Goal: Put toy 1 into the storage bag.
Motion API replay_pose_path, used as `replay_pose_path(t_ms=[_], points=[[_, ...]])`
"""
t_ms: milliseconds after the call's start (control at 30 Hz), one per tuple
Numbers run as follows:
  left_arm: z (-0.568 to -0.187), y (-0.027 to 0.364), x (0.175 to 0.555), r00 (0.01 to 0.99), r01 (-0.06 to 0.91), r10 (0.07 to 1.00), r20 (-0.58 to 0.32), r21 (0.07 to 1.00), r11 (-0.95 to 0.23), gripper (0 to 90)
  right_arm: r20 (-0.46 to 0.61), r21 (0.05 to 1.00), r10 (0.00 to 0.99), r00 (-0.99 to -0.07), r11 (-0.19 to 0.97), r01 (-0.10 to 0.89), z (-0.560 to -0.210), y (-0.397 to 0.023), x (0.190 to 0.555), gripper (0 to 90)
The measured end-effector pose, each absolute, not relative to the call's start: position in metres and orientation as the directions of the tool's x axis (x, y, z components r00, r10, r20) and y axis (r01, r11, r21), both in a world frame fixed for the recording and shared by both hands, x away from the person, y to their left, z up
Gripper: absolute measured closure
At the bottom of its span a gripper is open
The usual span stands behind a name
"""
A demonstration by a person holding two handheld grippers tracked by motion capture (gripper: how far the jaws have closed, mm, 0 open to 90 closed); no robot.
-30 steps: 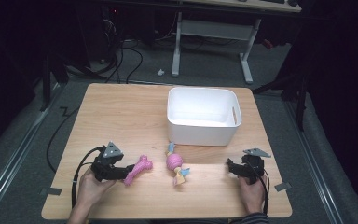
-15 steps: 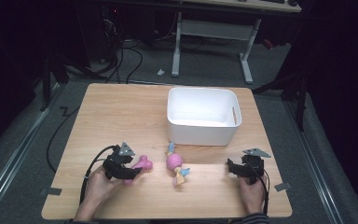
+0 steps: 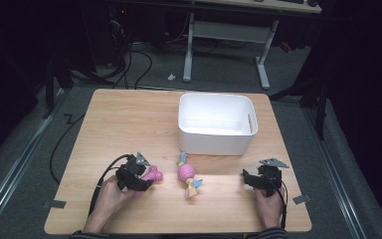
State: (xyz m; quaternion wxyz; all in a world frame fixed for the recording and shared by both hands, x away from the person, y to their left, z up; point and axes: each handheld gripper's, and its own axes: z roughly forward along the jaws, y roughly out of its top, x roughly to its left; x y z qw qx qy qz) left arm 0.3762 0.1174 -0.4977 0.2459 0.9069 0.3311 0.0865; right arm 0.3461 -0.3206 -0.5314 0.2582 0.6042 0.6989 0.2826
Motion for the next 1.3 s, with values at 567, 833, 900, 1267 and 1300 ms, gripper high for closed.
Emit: replay_pose_path(t_ms=[567,833,900,1267,1300], points=[[-0.494,0.119,0.377,0.769,0.563,0.639,-0.004,0.478,-0.675,59.1,-0.02,0.707,0.99,-0.138,0.112,0.698,-0.531,-0.321,0.346,15.2],[-0.487,0.127,0.379,0.758,0.573,0.652,-0.022,0.501,-0.649,59.1,-0.019,0.708,0.99,-0.137,0.111,0.698,-0.531,-0.321,0.346,15.2],[-0.482,0.13,0.38,0.76,0.569,0.65,-0.023,0.509,-0.646,59.1,-0.019,0.707,0.99,-0.137,0.11,0.698,-0.531,-0.32,0.346,15.2],[-0.468,0.133,0.381,0.761,0.564,0.648,-0.039,0.534,-0.63,59.1,-0.019,0.708,0.99,-0.138,0.111,0.698,-0.531,-0.32,0.346,15.5],[-0.468,0.133,0.381,0.761,0.564,0.648,-0.039,0.534,-0.63,59.1,-0.019,0.708,0.99,-0.138,0.111,0.698,-0.531,-0.32,0.346,15.5]])
